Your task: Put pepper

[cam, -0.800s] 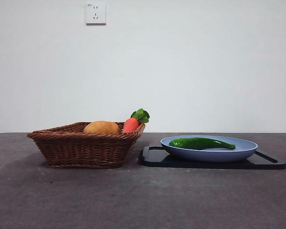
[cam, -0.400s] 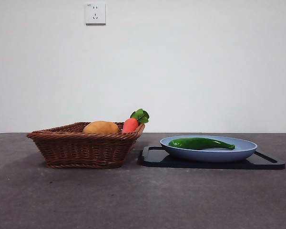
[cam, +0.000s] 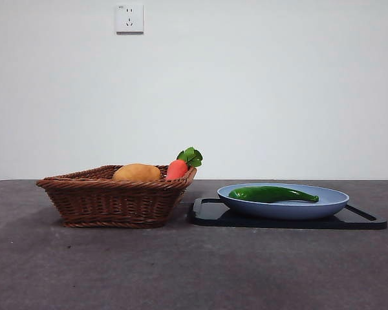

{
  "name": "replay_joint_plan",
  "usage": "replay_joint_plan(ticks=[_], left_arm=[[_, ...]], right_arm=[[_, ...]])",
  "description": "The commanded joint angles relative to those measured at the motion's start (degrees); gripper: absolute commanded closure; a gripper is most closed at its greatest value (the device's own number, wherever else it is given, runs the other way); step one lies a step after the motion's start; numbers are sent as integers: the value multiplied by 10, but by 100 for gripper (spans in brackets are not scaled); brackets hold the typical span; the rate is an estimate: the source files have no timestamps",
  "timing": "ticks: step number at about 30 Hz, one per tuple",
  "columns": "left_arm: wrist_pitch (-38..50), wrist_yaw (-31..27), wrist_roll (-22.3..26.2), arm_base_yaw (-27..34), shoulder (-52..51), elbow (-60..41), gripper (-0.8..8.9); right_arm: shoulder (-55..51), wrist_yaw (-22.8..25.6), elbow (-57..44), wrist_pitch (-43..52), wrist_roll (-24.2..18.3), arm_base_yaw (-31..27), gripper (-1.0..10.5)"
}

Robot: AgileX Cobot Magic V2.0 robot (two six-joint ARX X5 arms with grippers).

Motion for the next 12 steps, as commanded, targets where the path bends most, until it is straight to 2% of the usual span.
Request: replay_joint_plan(ticks=[1, 6, 9, 12], left_arm=[[-2, 1, -3, 2, -2, -4, 806], [-2, 1, -3, 2, -2, -4, 806], [-2, 1, -3, 2, -2, -4, 806], [-2, 1, -3, 2, -2, -4, 806]], right_arm=[[-43, 3, -96, 104, 11, 0, 936], [-117, 28, -259, 219, 39, 0, 936], [-151, 36, -328, 240, 70, 0, 936], [-176, 35, -371, 240, 77, 0, 936]])
